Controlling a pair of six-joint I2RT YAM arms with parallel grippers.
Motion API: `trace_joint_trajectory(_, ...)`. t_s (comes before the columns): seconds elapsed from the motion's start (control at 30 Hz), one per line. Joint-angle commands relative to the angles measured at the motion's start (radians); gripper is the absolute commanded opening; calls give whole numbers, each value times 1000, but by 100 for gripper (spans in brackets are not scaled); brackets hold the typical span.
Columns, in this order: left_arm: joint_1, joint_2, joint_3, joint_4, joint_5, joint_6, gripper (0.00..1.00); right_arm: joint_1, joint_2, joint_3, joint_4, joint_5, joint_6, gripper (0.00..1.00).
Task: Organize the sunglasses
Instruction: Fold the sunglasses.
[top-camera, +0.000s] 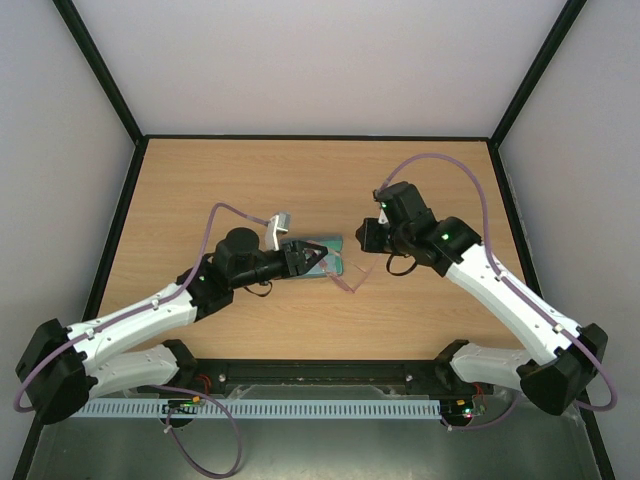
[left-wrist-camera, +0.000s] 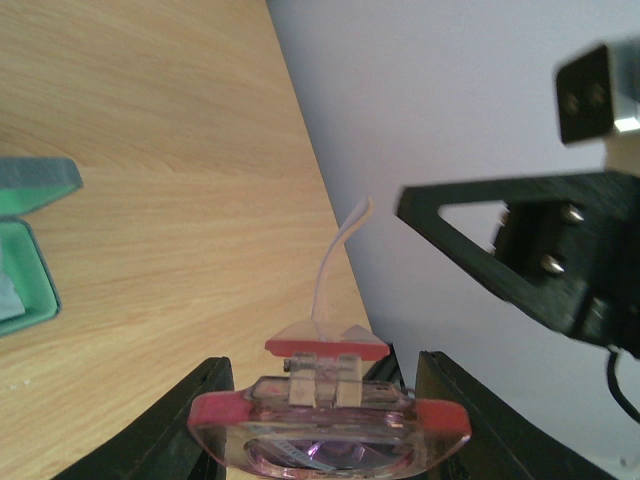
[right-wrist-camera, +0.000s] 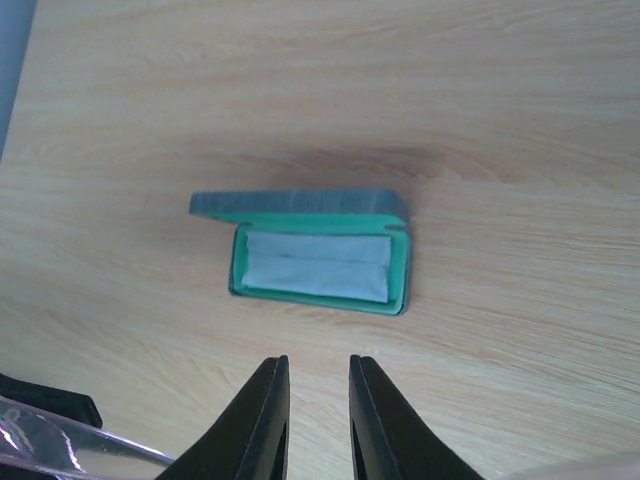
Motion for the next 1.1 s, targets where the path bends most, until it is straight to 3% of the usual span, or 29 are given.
trace_joint_trajectory(0.0, 9, -32, -9, 16, 54, 27, 48, 3, 32, 26, -1, -129, -45, 18)
trace_joint_trajectory(0.37, 22, 55, 9, 89, 51, 14, 46, 218, 53, -63, 24, -78, 70, 15)
trace_joint_trajectory(0.53, 24, 79, 19, 120, 68, 9, 46, 258, 69, -58, 18, -56, 89, 12)
trace_joint_trajectory(0.67, 29, 72, 25, 103, 94, 27, 46, 257, 46, -3, -82, 116, 98, 12)
trace_joint_trajectory(0.83, 44, 19, 21, 32, 134, 62, 46, 229, -30, 122, -211, 273, 82, 22)
trace_joint_trajectory(0.97, 62, -17, 23, -25, 167, 88, 46, 197, -90, 165, -254, 263, 62, 32)
trace_joint_trajectory(1.07, 88, -39, 17, -36, 203, 94, 46, 178, -131, 122, -288, 228, 90, 32)
